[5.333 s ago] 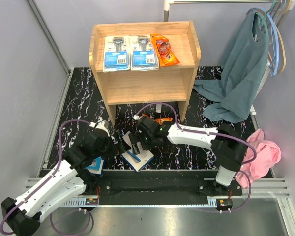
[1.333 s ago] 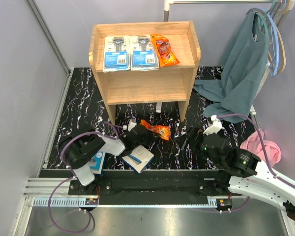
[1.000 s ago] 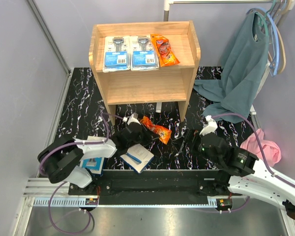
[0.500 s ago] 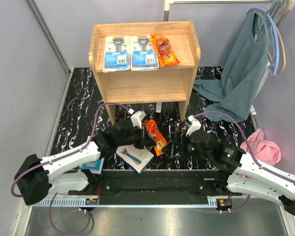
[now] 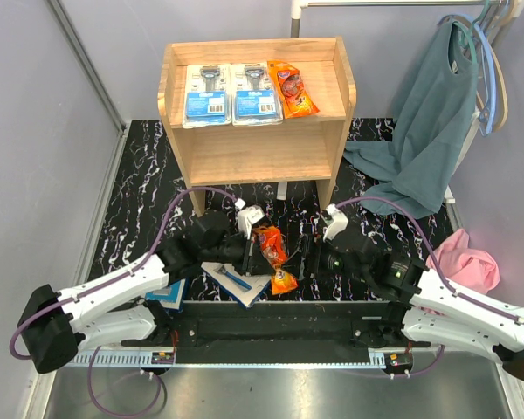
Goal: Place and organize the shaving razors onto the shelf
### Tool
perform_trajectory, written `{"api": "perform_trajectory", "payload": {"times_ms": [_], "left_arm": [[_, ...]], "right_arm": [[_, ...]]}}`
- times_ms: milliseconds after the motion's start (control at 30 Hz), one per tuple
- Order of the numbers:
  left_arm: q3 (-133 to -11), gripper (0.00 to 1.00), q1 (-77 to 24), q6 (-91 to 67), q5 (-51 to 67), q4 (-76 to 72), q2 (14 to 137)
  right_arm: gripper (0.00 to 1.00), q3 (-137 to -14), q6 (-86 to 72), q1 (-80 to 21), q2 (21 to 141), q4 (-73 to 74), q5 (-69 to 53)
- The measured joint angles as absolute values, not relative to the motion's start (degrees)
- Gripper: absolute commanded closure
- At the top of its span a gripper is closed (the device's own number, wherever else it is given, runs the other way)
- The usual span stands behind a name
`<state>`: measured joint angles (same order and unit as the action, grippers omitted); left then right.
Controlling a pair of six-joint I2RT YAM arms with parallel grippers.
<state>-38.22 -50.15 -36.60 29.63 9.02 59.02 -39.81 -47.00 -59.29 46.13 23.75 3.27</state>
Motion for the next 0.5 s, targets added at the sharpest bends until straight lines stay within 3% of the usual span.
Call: {"api": "perform_trajectory", "payload": {"times_ms": [200, 300, 333, 367, 500], "left_arm": [[-37.9, 1.00, -50.3, -36.7, 32.2, 7.1, 58.3], [-37.8, 1.00, -50.4, -37.1, 32.7, 6.4, 58.3], [-37.8, 1.00, -50.4, -37.1, 32.8, 6.2, 58.3], [-37.8, 1.00, -50.5, -37.2, 32.8, 6.0, 58.3], [-37.2, 0.98, -50.5, -37.5, 32.8, 5.3, 58.3]], "right_arm": [[0.46, -39.1, -47.4, -59.3, 47.9, 21.4, 1.4], [0.69, -39.1, -47.7, -59.3, 48.8, 20.0, 0.7], [0.83, -39.1, -47.4, -59.3, 48.9, 19.6, 0.5], [0.90, -39.0, -47.6, -59.3, 48.9, 19.0, 0.2], [1.00, -38.7, -47.4, -59.4, 48.8, 18.1, -1.2]]}}
